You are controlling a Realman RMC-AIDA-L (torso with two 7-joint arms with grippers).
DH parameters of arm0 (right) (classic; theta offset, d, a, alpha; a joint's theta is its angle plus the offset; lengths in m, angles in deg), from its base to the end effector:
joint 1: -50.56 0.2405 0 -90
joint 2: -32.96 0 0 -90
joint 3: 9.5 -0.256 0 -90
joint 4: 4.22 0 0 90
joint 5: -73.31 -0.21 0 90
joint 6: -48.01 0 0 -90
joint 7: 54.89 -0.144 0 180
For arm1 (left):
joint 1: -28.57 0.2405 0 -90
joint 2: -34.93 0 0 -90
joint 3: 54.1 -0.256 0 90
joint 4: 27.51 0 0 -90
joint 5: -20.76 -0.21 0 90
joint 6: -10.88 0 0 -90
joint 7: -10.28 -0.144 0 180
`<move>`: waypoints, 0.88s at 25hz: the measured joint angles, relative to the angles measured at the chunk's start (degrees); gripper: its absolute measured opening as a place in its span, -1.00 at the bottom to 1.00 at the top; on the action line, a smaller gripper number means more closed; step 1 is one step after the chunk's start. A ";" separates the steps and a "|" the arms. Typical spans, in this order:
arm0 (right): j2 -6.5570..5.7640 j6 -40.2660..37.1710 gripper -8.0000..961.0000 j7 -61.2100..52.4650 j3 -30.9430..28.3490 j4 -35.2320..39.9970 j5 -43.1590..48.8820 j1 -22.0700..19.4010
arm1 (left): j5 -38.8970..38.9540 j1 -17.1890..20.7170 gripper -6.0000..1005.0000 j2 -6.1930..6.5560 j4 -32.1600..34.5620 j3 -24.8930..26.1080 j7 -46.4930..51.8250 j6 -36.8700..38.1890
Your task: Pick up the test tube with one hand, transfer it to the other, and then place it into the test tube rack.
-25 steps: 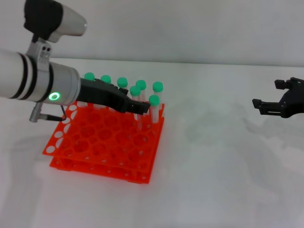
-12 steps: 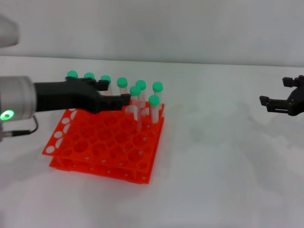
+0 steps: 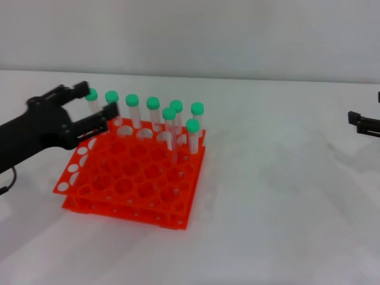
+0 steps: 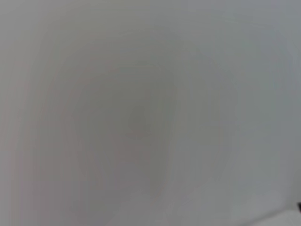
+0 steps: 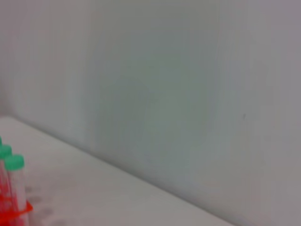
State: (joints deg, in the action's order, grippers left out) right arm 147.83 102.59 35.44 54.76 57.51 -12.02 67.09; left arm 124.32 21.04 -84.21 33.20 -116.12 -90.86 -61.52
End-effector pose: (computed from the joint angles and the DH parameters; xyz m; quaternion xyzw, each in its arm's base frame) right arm 0.2733 0.3727 0.0753 -0.8731 0.2128 0.1803 0.3999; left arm -0.2659 0.3093 0.0633 -0.8549 -0.1965 -0.3415 0.3374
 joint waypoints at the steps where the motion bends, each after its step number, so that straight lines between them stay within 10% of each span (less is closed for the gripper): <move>1: 0.00 1.40 0.81 1.73 -1.22 -1.22 -1.70 -0.03 | 1.81 0.02 0.62 0.00 -2.25 0.71 -2.91 -0.97; 22: -0.06 23.52 0.81 32.46 -26.36 -30.47 -18.04 0.16 | 14.44 -0.62 0.62 0.21 -31.50 14.53 -31.44 -10.83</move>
State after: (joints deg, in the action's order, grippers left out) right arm 147.77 126.11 67.89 28.40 27.04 -30.06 67.25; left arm 138.76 20.42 -84.00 1.71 -101.59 -122.30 -72.34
